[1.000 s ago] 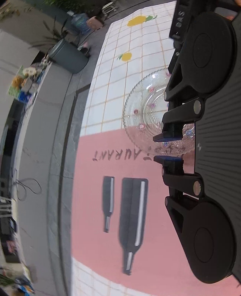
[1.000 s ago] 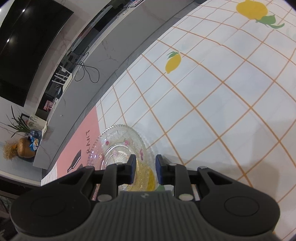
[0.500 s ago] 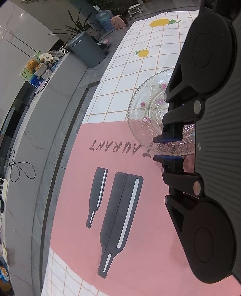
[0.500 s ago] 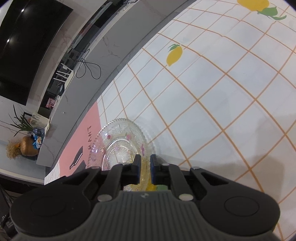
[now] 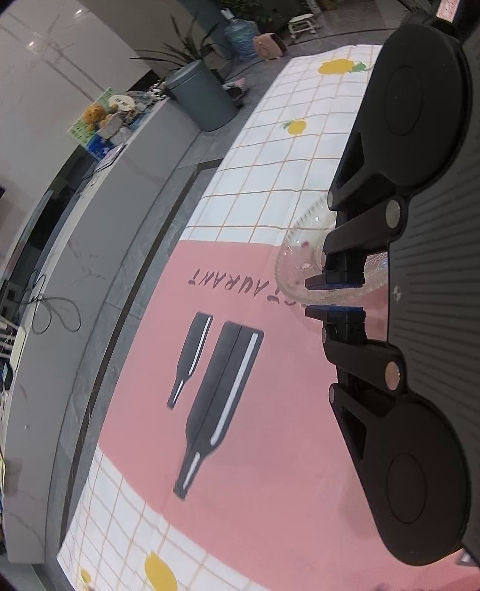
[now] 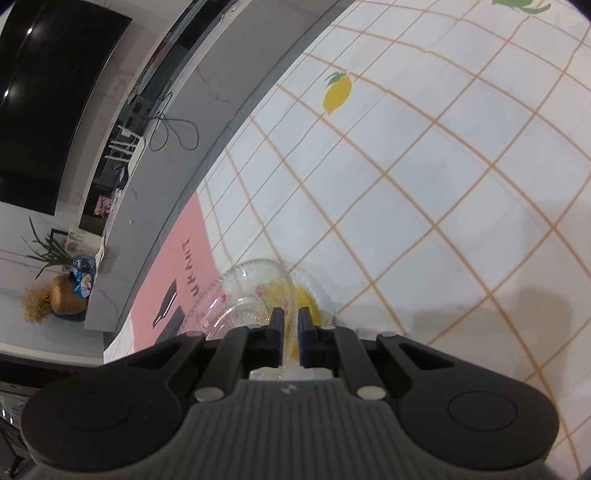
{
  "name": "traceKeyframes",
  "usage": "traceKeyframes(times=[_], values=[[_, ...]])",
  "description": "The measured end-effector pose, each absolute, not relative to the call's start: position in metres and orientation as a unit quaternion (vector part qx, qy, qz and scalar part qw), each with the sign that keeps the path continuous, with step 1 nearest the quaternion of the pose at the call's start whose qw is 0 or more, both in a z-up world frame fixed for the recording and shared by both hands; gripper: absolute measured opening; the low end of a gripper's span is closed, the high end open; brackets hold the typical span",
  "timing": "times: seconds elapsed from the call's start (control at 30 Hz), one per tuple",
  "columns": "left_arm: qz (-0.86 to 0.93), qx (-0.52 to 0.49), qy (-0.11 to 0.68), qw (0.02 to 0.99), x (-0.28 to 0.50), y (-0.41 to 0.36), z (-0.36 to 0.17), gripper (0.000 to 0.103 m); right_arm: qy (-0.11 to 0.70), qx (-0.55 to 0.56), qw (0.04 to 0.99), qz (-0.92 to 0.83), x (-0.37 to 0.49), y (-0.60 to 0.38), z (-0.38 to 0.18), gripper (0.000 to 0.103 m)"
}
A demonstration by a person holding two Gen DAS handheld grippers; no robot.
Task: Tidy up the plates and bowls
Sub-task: 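Lift the glass dish with both grippers and carry it over the white plate, then lower the glass dish onto the white plate and open both grippers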
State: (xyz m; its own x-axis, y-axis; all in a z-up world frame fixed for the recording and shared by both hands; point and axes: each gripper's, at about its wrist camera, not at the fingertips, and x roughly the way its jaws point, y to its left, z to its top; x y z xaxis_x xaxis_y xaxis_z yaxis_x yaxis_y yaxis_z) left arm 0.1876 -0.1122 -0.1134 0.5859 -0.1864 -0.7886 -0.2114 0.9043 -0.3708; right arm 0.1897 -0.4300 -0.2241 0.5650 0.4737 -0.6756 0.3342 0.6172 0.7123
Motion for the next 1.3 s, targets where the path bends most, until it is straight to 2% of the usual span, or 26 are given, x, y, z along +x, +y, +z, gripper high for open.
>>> traceKeyframes(times=[0.7, 1.3], values=[[0.025, -0.253, 0.413, 0.875, 0.068, -0.081, -0.069, 0.008, 0.448, 0.428, 0.774, 0.133, 0.083, -0.409, -0.194, 0.006], [-0.022, -0.310, 0.378, 0.872, -0.038, -0.052, -0.088, 0.007, 0.419, 0.394, 0.801, 0.165, -0.020, -0.407, -0.185, 0.006]])
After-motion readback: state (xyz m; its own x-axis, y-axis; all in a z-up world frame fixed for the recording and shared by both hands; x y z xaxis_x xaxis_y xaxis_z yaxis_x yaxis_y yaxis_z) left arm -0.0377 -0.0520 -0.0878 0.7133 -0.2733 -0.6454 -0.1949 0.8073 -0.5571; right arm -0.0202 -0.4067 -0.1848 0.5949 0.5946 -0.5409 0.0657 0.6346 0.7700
